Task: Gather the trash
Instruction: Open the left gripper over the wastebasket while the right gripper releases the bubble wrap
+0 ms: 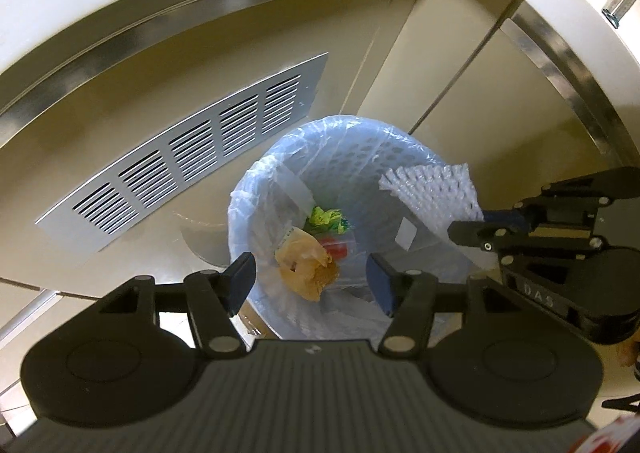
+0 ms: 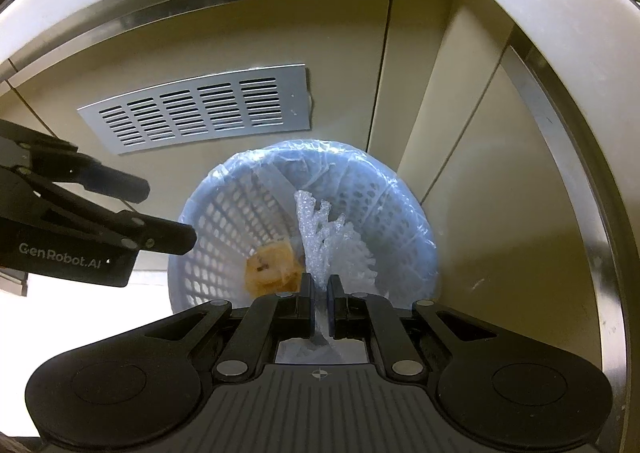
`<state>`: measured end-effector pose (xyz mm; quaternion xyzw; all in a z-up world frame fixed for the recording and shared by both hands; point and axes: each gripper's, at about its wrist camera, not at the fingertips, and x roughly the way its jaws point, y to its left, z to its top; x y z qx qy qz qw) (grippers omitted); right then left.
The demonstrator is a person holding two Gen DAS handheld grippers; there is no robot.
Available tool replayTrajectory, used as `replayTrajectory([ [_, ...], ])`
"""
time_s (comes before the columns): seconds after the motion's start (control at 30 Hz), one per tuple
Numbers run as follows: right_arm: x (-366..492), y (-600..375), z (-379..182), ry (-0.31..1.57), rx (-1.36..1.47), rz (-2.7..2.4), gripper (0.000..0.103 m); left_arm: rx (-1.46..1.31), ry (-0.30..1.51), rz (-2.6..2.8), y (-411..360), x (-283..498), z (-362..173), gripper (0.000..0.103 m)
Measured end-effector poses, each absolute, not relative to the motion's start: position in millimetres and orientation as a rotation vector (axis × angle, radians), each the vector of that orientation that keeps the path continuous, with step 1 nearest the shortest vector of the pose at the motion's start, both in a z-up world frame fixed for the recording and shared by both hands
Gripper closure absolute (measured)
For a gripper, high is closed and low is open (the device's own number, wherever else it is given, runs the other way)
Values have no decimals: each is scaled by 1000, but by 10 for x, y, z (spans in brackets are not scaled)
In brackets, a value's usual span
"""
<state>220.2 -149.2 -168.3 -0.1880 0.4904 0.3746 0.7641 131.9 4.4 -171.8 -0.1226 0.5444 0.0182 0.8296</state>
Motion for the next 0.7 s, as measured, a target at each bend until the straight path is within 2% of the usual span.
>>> replayTrajectory([
  [0.37,2193,-1411,-1680,1052,-386,822,95,-269,1146,63,101,1271,-1676,46],
  [0.4,2195,-1408,-1684,1053,-385,818,85,-270,1147,64,106,1269,-1679,46],
  [0.43,2195,-1411,-1688,1054,-380,819,61,-272,1148,66,111,1268,-1680,46],
  [0.47,2196,-1419,-1685,1052,-370,818,49,-272,1150,69,109,1274,-1684,46],
  [0.5,2196,-1427,-1682,1050,-360,817,43,-272,1151,71,114,1269,-1682,46],
  [0.7,2167,-1410,-1681,1057,-368,813,43,-275,1154,73,119,1241,-1686,46],
])
